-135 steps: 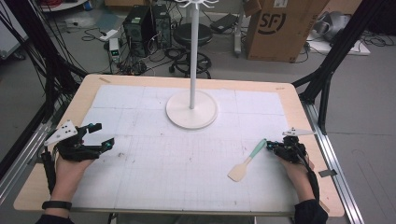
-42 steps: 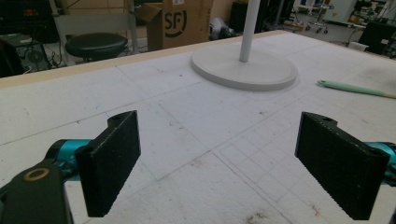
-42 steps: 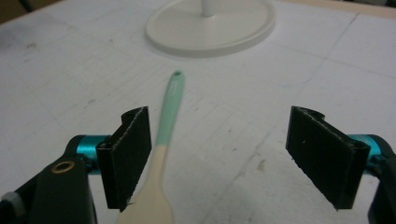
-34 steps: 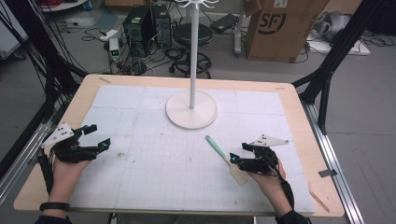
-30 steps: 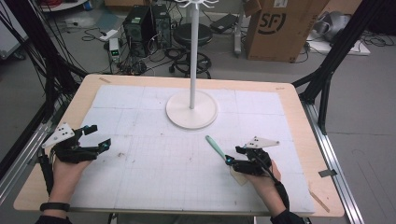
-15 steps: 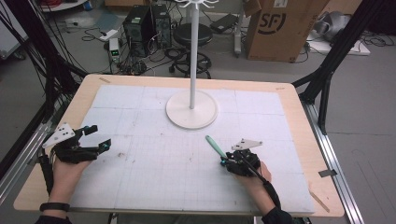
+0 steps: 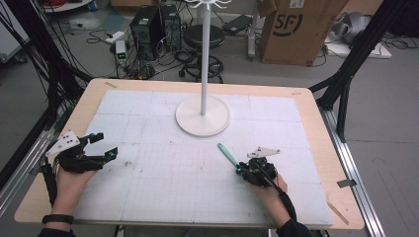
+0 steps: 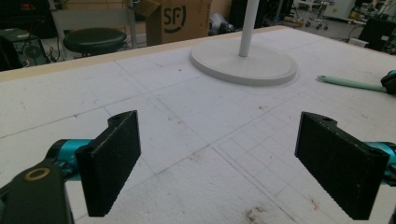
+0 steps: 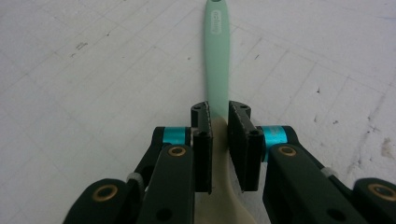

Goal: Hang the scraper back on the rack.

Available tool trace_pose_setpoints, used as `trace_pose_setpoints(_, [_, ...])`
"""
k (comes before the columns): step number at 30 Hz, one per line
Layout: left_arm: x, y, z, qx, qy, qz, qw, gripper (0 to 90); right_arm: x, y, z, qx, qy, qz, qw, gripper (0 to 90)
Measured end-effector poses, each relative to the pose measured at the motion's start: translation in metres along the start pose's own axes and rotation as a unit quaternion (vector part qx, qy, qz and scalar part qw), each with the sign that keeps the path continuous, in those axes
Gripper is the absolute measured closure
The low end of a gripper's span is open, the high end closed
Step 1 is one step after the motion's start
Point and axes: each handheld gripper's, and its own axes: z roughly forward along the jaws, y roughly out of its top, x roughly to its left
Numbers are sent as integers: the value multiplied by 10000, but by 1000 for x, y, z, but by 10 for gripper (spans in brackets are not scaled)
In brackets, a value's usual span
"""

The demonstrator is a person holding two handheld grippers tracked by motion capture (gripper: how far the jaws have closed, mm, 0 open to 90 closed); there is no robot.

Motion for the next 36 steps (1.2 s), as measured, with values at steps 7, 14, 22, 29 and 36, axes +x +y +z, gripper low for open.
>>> trace_pose_setpoints(7, [0,0,1,2,-17,-5,10000,149,-7,2,-2,-144,149,28,9998,814])
trace_pose_setpoints(14, [0,0,1,-11,-20,-17,10000,146,-18,19,-17,-483,316,179,9982,814])
trace_pose_setpoints(22, [-1,0,2,14,-91,-22,10000,142,-31,59,-50,-919,522,118,9943,815])
trace_pose_setpoints(29, [0,-1,3,54,-142,-25,9999,142,-45,101,-83,-1243,669,129,9899,815])
trace_pose_setpoints(36, [0,-2,5,99,-186,-33,9998,142,-56,146,-116,-1537,738,110,9853,815])
